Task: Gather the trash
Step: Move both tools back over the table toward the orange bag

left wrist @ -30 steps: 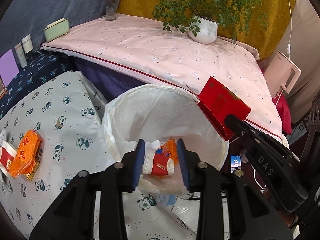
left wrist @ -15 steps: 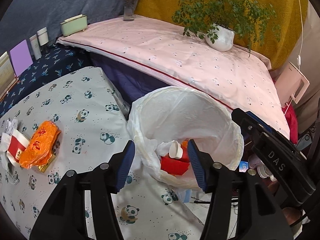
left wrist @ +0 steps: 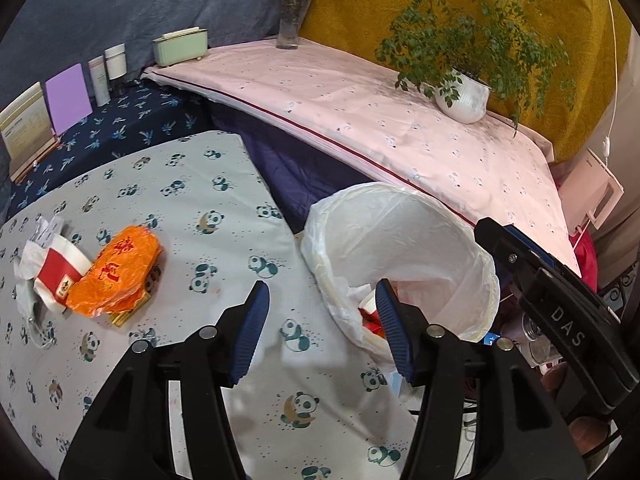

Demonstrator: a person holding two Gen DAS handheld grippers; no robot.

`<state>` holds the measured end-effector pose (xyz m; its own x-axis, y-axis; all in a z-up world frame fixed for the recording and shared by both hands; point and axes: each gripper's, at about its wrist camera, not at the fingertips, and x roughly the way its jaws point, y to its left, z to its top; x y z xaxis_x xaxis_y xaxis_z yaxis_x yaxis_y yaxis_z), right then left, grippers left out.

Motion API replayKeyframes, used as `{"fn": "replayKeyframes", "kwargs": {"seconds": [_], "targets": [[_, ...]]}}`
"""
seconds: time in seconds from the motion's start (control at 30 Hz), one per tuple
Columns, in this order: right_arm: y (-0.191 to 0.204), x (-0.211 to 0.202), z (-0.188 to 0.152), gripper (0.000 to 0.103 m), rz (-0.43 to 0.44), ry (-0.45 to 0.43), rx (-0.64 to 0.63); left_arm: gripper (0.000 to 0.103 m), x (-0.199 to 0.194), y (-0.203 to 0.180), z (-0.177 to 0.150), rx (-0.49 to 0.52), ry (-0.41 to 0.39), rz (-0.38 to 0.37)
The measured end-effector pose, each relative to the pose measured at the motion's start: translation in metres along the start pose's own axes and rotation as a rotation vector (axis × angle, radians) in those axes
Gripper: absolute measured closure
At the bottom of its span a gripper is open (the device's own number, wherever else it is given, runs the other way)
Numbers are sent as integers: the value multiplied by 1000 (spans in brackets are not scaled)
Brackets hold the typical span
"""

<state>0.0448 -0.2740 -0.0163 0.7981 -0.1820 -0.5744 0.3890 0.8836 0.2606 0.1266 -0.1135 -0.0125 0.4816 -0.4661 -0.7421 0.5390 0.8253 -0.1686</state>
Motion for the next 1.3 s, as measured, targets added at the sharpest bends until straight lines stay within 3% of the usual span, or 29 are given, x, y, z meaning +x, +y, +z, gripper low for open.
{"fn": "replayKeyframes", "kwargs": {"seconds": [0.33, 0.67, 1.3], "targets": [[45, -6, -3, 60, 43, 3, -67, 50, -24, 48, -11, -81, -33, 44], [103, -7, -15, 55, 108, 28, -145, 43, -53, 121, -34, -199, -62, 149], [213, 32, -65, 49, 233, 182, -256, 30, -81, 257, -86, -415, -50, 342]]}}
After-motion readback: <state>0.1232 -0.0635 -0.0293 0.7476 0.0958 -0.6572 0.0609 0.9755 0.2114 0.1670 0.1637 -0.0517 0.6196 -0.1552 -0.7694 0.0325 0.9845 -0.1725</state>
